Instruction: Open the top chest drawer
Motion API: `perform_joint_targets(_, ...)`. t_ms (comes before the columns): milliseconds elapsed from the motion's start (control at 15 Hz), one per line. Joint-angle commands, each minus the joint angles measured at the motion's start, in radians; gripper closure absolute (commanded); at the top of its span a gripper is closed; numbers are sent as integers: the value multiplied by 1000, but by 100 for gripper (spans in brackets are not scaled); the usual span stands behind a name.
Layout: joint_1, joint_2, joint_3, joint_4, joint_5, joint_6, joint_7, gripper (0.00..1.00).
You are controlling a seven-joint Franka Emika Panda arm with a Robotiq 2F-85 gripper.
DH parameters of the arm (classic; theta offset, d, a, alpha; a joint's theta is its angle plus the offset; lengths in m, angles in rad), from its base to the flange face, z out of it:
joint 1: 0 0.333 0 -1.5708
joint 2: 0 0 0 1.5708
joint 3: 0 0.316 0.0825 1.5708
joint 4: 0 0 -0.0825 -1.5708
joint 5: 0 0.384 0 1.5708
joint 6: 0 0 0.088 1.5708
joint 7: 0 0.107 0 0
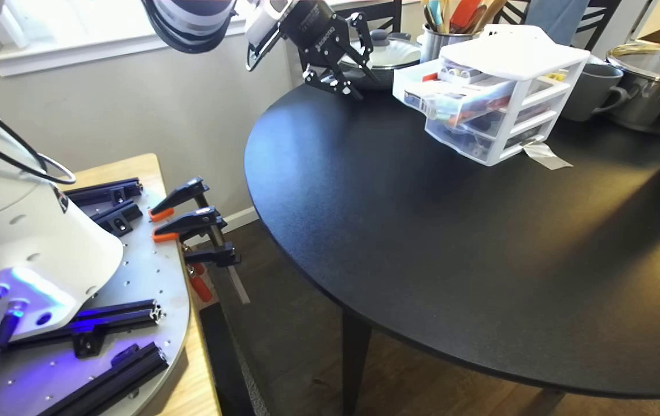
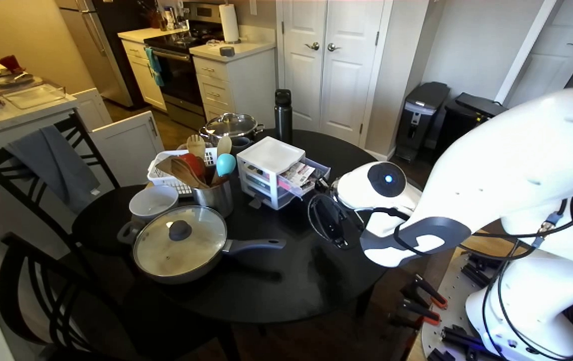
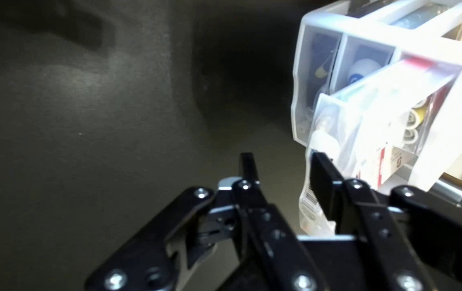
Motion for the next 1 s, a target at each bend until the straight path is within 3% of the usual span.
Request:
perform_joint_targets(0, 102, 230, -153, -37, -50, -74, -150, 30)
perform_joint_targets(333, 321, 368, -472, 18, -55, -318, -330, 0)
perform_joint_targets(533, 467, 395, -649, 80, 11, -488, -429, 0)
perform_joint_targets(600, 560, 400, -757, 98, -15, -532, -411, 0)
perform_joint_targets(867, 860, 350, -1073, 159, 54, -680, -436, 0)
perform_joint_targets(933, 882, 396, -1105, 136, -77, -619, -336, 0)
